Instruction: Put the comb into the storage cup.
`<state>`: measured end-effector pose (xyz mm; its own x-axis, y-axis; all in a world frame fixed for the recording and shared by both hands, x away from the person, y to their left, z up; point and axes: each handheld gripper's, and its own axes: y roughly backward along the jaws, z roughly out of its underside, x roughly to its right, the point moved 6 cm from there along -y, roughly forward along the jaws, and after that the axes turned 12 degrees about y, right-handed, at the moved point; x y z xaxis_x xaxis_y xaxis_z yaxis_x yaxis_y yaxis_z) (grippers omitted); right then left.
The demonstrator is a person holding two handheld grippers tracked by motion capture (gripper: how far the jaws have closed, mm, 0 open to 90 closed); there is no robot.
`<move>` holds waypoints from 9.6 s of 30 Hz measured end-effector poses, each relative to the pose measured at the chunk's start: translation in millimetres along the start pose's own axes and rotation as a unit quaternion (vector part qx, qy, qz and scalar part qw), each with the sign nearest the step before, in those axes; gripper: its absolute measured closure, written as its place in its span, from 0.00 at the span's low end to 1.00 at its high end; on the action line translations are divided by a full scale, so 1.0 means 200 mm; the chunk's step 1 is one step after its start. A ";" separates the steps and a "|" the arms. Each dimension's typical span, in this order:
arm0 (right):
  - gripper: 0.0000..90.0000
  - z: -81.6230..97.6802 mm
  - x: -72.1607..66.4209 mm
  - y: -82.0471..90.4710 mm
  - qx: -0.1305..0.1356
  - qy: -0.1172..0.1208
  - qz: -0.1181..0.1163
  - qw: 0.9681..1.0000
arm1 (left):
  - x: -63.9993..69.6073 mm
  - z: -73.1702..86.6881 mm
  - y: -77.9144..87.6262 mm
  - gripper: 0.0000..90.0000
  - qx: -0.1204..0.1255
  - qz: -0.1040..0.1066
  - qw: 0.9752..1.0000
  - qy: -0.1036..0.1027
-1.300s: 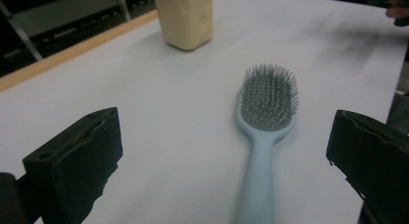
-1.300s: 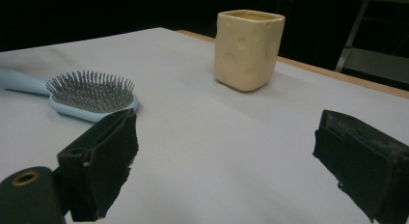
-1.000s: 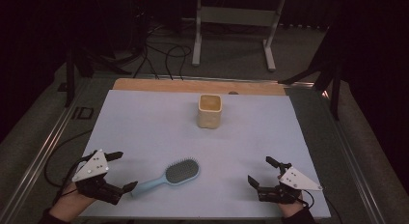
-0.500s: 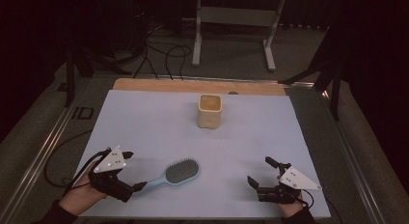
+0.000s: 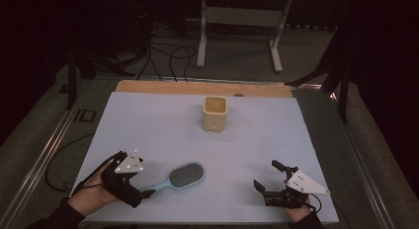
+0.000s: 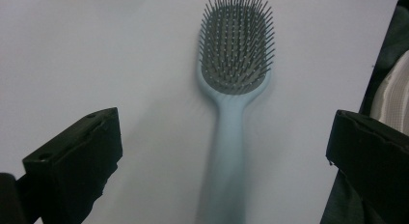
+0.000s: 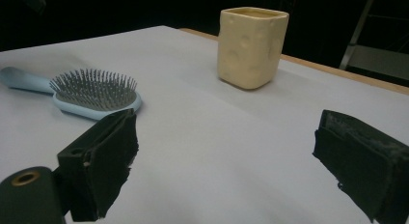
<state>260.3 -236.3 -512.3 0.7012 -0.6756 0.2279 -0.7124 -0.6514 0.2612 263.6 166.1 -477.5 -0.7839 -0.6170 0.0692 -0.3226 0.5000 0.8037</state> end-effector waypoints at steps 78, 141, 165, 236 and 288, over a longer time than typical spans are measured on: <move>0.09 0.00 0.00 0.00 0.003 -0.003 -0.003 1.000 | 0.03 -0.04 -0.45 0.54 -0.224 0.020 0.974 -0.032; 0.09 0.00 0.01 0.00 0.002 -0.012 0.003 1.000 | 0.05 -0.11 -0.30 0.78 -0.089 0.050 0.995 -0.002; 0.09 0.00 0.01 0.00 0.002 -0.010 0.004 1.000 | 0.07 -0.22 -0.17 0.78 0.034 0.044 0.998 0.031; 0.09 0.00 0.02 0.00 0.001 -0.014 0.004 1.000 | -0.06 -0.68 -0.08 0.78 0.274 -0.017 0.956 0.106; 0.09 -0.01 0.02 0.00 0.006 -0.015 0.001 1.000 | -0.15 -1.06 -0.24 0.78 0.306 0.026 0.944 0.120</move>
<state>262.6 -238.3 -510.0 0.6994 -0.6864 0.1993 -0.7136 -0.6543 0.2504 415.7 31.8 -392.1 -0.6882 -0.6651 0.2900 -0.5903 0.7456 0.3091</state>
